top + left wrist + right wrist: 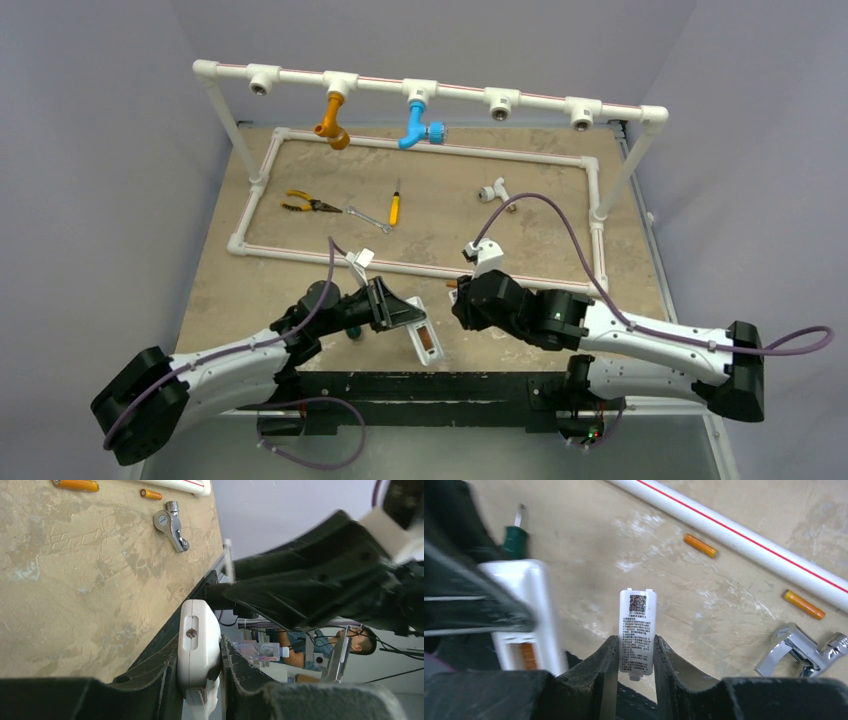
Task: Load the batteries into the remote control
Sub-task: Place the battery cover at the center of the board.
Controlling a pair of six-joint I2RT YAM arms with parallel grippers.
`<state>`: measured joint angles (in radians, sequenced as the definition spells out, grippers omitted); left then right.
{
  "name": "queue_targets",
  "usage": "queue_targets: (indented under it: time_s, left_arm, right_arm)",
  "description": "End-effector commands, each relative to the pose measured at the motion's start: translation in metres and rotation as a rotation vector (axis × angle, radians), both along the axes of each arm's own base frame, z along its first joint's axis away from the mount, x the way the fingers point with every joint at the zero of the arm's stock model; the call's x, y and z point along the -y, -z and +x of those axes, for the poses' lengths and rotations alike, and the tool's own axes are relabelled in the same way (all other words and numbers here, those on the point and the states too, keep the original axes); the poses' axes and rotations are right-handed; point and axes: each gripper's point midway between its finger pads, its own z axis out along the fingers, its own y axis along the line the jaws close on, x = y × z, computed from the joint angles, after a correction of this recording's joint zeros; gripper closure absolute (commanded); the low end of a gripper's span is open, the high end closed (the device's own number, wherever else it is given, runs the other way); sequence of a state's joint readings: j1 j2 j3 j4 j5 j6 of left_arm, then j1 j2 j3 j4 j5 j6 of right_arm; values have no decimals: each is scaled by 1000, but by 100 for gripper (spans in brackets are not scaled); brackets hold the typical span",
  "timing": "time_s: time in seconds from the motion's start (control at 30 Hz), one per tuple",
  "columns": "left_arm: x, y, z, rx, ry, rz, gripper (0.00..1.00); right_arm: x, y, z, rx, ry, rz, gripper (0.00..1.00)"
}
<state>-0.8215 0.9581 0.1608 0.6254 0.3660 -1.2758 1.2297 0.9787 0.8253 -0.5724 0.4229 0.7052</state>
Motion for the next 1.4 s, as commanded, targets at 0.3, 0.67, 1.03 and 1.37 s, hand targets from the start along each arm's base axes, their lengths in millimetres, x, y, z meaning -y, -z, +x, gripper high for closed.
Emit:
queue_targets:
  time_s: [0.3,0.67,1.03,1.37]
  left_arm:
    - [-32,-6,-5,101,-80,102,100]
    - [-26,-14,-2,115,-66,84,100]
    - [-21,-26,-3,145,-37,66,100]
    - [-22,-36,-4,163,-37,43,100]
  right_arm:
    - [-19,115,-1,-191,-65,-70,76]
    - [-21,127,6,-174,-106,-177,41]
    - [-6,93,49,-64,164,-184,43]
    - [5,115,82,-104,433,-214,31]
